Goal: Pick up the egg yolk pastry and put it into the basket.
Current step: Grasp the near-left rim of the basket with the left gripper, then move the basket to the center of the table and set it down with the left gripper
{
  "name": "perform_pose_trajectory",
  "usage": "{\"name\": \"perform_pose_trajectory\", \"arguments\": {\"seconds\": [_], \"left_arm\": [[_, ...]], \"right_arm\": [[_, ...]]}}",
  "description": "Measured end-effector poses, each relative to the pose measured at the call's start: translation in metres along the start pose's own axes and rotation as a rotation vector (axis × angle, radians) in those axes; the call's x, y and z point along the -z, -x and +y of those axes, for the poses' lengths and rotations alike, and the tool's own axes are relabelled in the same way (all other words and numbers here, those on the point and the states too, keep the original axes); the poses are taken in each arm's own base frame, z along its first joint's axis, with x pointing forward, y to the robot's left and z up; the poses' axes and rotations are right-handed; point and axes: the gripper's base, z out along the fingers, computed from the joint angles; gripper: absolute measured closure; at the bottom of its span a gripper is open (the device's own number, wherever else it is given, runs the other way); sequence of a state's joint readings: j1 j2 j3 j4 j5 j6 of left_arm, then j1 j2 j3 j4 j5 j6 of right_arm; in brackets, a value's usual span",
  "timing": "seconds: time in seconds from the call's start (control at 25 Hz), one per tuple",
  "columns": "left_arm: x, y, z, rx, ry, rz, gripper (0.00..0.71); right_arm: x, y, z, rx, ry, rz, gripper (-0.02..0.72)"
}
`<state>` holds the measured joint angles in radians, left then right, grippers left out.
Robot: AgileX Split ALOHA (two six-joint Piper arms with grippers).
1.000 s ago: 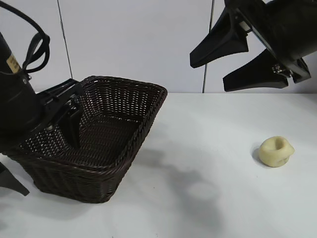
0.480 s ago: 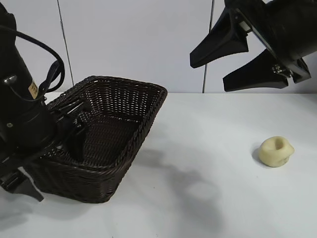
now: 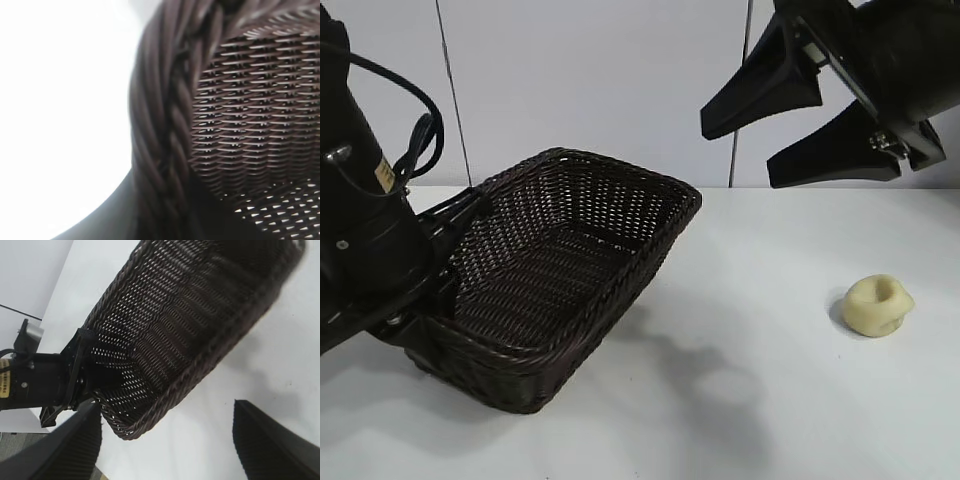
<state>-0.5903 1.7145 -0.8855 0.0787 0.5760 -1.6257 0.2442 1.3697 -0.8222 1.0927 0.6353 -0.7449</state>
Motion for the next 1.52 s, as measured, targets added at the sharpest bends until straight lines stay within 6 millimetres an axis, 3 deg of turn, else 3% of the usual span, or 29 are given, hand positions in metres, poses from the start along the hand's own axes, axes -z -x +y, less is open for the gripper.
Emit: {"name": "perform_pose_trajectory", "arguments": {"seconds": [0.2,0.48,0.8,1.2,1.52], "left_arm": [[0.005,0.014,0.000,-0.015,-0.013,-0.012,0.610],[0.035,0.045,-0.007,-0.105,-0.070,0.009,0.611],[0.055,0.066,-0.025,-0.406,-0.162,0.131,0.611],[0.043,0.076,-0.061,-0.896,-0.131,0.259,0.611],[0.028,0.080,-0.073,-1.037,-0.141,0.262,0.611]], "right_arm": [[0.000,-0.002,0.001,0.000,0.016,0.018,0.175],[0.000,-0.002,0.002,0.000,0.018,0.020,0.175],[0.000,-0.002,0.002,0.001,0.018,0.020,0.175],[0.000,-0.002,0.002,0.002,0.019,0.023,0.175],[0.000,-0.002,0.002,0.003,0.019,0.024,0.175]]}}
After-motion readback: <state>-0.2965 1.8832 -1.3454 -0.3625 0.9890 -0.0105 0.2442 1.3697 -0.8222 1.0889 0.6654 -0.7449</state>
